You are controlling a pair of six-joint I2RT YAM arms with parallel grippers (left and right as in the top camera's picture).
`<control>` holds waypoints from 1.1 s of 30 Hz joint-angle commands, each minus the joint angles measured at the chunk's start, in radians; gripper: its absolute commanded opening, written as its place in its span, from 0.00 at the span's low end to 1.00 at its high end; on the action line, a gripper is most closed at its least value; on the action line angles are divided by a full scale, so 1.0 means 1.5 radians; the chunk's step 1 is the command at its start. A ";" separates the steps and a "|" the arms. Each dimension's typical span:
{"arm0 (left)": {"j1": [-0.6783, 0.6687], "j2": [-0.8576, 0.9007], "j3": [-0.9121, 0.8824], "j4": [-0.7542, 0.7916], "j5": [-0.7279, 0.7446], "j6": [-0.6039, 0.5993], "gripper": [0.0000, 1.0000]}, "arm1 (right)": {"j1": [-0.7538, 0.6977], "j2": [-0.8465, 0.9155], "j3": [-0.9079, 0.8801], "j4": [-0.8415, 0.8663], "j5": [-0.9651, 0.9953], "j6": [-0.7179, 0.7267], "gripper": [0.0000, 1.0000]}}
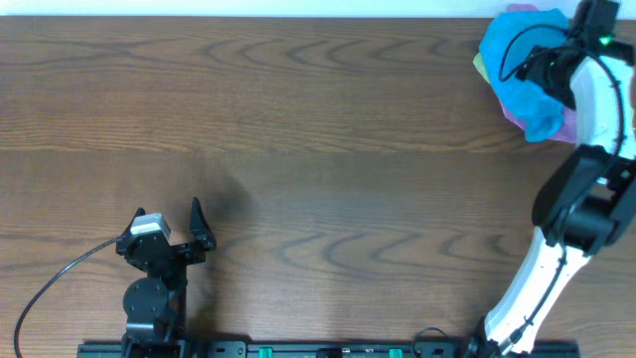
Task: Fold the cloth
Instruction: 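Reach the right gripper to the blue cloth on the pile, then grasp the blue cloth corner with the right gripper and lift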
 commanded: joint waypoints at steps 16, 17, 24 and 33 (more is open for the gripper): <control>-0.002 -0.004 -0.023 -0.008 -0.011 0.007 0.95 | 0.010 0.083 0.025 -0.042 0.033 0.002 0.01; -0.002 -0.004 -0.023 -0.008 -0.011 0.007 0.95 | 0.010 0.083 0.033 -0.049 0.033 0.002 0.02; -0.002 -0.004 -0.023 -0.008 -0.011 0.007 0.95 | 0.010 0.083 0.152 -0.131 0.087 0.002 0.11; -0.002 -0.004 -0.023 -0.008 -0.011 0.007 0.96 | 0.013 0.083 0.275 -0.189 0.093 -0.003 0.08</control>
